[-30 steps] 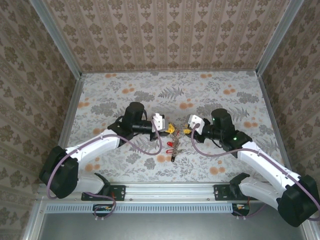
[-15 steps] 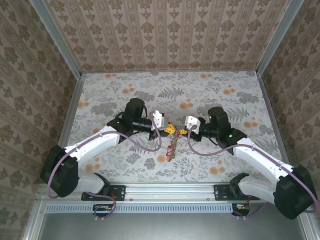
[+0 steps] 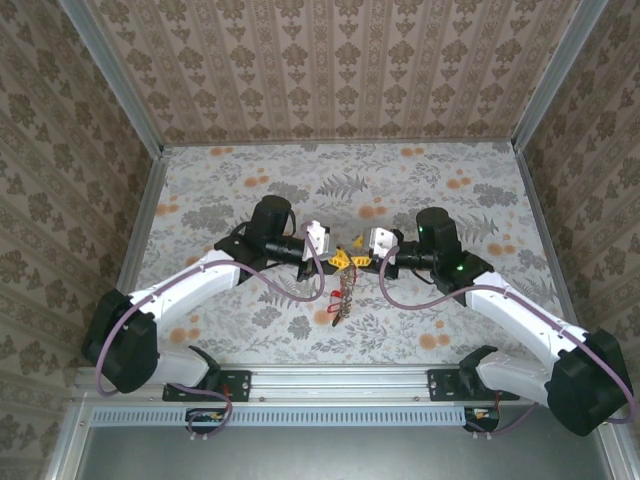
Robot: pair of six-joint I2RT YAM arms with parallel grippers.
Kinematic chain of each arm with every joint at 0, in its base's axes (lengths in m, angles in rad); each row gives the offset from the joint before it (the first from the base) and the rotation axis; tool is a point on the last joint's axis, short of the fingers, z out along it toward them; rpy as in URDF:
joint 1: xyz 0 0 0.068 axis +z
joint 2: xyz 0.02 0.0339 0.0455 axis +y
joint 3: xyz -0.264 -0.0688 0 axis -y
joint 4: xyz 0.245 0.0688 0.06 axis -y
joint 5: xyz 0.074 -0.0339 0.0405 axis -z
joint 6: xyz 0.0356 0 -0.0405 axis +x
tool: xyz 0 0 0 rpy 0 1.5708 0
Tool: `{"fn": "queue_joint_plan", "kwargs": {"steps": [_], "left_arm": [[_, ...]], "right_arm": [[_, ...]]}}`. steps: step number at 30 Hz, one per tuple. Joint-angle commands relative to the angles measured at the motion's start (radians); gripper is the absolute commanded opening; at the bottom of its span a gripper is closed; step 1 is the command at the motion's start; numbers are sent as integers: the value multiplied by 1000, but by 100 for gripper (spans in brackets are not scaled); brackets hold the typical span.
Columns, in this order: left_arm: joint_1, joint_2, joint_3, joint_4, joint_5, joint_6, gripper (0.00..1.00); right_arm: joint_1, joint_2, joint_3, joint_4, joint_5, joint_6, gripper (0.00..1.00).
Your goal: Put the keys on the keyring
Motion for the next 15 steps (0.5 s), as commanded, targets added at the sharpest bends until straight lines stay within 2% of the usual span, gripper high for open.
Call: {"fn": "queue_joint_plan", "kwargs": {"steps": [1,7,9,13,15], "left_arm": [[-4,8,49,6,41,32,0],[-9,7,53,3,38,32,0],[-9,5,54,1,39,33,0],[-9,0,60,-21,36,45,0],[-9,0,64,-35,38,53,0]], "right_arm": [[4,17,30,20,11,63,31],[4,32,41,19,227,127,28],[2,20,46,-26,204,90,29],[-15,-21,14,-78,46,-21,31],[-17,-22,25,-129,11,-68,32]]}}
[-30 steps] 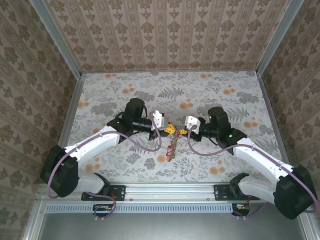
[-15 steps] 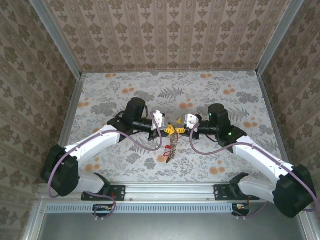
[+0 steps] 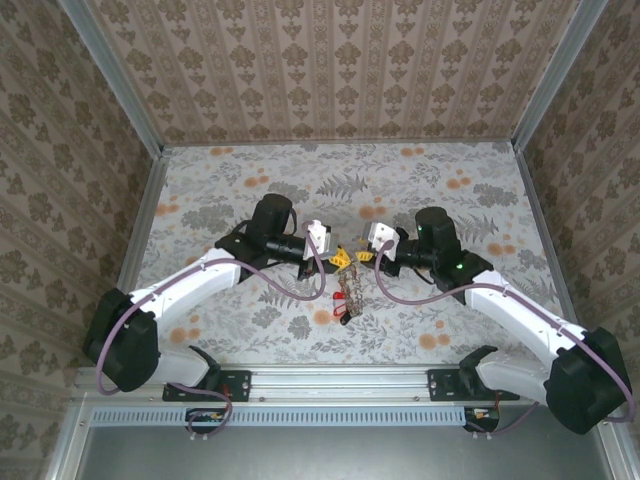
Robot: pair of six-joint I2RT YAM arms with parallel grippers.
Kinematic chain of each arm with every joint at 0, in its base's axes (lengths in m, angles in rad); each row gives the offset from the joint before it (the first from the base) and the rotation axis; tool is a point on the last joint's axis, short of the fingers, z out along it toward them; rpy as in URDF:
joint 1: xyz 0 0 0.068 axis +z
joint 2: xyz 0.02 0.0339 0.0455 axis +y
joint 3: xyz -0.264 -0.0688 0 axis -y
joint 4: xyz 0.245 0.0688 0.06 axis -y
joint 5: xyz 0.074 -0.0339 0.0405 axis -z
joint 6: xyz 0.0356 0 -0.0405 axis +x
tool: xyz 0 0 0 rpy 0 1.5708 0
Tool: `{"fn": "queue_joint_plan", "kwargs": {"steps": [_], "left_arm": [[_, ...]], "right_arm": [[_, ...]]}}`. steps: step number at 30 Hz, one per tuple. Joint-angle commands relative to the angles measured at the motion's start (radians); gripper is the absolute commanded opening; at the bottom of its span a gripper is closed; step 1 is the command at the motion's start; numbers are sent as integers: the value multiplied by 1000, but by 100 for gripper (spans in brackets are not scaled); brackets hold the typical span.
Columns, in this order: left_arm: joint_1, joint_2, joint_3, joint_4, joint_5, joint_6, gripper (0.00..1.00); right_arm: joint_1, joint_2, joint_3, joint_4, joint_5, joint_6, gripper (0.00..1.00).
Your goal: Put the keys on the keyring
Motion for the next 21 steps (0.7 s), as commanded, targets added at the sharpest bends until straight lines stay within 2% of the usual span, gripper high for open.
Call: {"fn": "queue_joint_plan", "kwargs": {"steps": [1,4,10,16,21], "left_arm": [[-8,-6,47,-19,40,41,0],[-8,-6,50,-21,41,42,0],[-9,-4,57,-23,44,42,0],[-15,-1,59,-23,35,41,0],[-20,-1,62,-23,23,40,0]], "right_arm": [[-6,-21,27,-104,-114,-99,32],[-5,-17,39,-132,-165,-122,34],[2,-15,10,3,-153,-83,35],[9,6,41,-21,-211,-75,37],[10,9,49,-69,-213,-82,39]]}}
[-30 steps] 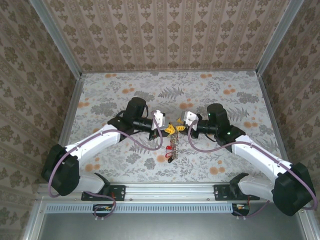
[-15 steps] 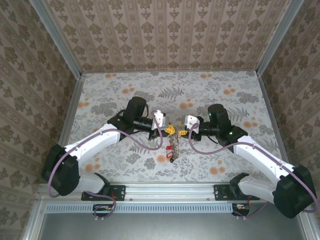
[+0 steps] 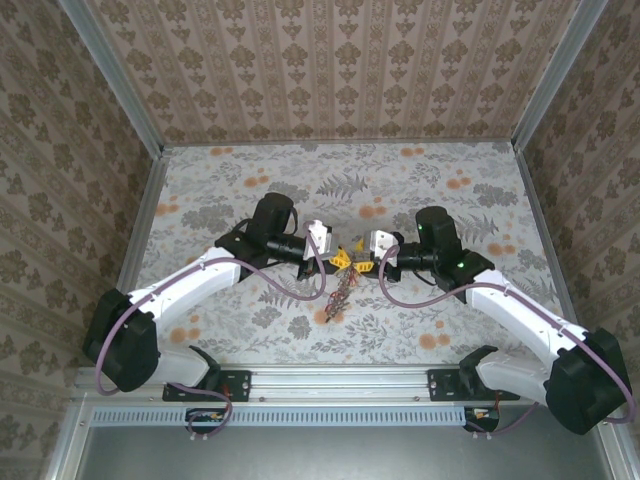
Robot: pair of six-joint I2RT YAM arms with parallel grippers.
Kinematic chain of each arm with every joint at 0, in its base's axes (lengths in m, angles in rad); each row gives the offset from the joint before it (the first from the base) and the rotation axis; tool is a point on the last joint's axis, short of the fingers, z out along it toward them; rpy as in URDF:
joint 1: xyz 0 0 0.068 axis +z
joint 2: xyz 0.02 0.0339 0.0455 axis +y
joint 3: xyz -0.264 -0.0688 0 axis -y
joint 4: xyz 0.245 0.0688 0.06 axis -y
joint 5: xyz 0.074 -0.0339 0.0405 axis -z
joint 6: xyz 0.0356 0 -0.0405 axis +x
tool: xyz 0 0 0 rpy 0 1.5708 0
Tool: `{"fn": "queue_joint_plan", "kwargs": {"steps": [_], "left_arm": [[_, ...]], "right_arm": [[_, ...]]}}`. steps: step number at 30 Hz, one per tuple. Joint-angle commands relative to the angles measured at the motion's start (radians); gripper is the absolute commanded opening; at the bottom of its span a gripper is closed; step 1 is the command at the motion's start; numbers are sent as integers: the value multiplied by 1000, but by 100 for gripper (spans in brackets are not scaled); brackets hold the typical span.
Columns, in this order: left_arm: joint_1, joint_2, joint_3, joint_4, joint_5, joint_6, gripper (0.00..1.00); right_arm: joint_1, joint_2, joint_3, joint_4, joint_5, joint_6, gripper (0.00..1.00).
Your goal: Put the keys on the keyring
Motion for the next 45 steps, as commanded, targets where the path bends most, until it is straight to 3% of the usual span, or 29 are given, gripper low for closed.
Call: {"fn": "queue_joint_plan", "kwargs": {"steps": [1,5,11,13,19,23,30,45], "left_arm": [[-13,-2,44,17,22,27,0],[-12,-2,44,23,20,27,0],[-14,-3,45,8,22,33,0],[-14,-4,46,2,20,36,0],[-16,1,46,-4,18,41,0],[-17,2,47,-6,19,44,0],[-17,-3,46,-11,17,47,0],[-22,4,54,-11,14,47,0]], "right_arm": [[11,1,37,-34,-59,-7,39],[11,3,35,-52,-36,33,41],[9,-4,6,29,310,191,37],[-1,-18,6,27,345,223,34],[-10,-64,-21,59,181,258,35],[-10,-69,-13,-14,49,169,38],[-10,-81,-7,-120,88,45,40],[-10,-42,10,-54,-23,76,40]]}}
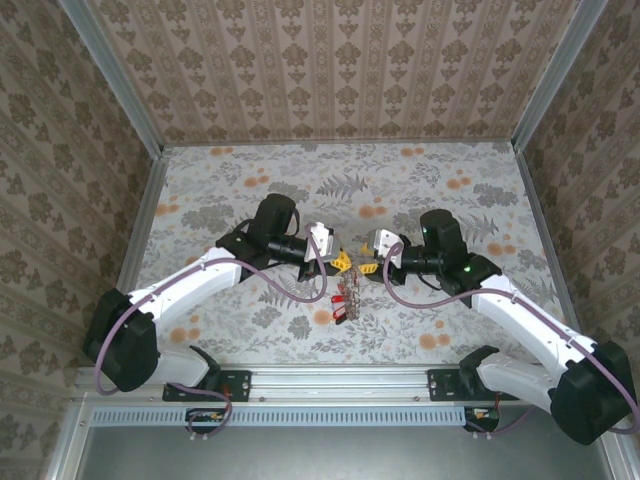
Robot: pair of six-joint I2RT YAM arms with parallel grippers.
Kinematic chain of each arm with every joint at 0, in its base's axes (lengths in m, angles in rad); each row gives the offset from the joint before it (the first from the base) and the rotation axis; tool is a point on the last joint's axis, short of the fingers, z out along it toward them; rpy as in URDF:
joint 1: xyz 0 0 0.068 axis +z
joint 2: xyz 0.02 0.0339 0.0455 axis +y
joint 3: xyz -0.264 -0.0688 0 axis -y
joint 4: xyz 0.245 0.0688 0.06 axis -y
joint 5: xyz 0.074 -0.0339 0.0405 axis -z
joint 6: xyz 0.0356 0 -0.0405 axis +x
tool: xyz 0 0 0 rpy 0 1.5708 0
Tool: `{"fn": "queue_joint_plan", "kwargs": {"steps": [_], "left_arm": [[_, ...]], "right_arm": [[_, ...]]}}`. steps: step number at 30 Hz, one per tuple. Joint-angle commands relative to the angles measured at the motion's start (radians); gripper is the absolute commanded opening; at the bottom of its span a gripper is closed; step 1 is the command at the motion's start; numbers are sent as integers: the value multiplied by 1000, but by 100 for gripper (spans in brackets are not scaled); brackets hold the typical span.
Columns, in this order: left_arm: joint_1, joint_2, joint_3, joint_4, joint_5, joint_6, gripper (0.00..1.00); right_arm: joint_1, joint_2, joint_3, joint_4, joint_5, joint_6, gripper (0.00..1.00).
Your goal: Put the keys on the keyring
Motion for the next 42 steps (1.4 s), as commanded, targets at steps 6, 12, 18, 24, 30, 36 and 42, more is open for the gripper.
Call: {"fn": "queue_joint_plan", "kwargs": {"steps": [6,12,18,24,30,36,42], "left_arm": [[-15,6,49,15,27,30,0],[-16,5,51,14,21,31,0],[-17,9,53,12,25,30,0],[-20,9,56,10,22,30,0],[-22,9,57,7,18,31,0],[-24,14,63,7,20,32,0],[-26,15,65,6,17,33,0]], "right_arm": [[-2,19,25,25,-63,-7,41],[-2,2,23,-41,-57,-38,42],[-2,-1,18,-31,-62,-30,43],[-2,5,18,-7,-50,-16,43],[-2,4,17,-30,-70,-28,44],[-2,5,12,6,-62,-4,44],[-2,23,19,11,-80,0,45]]}}
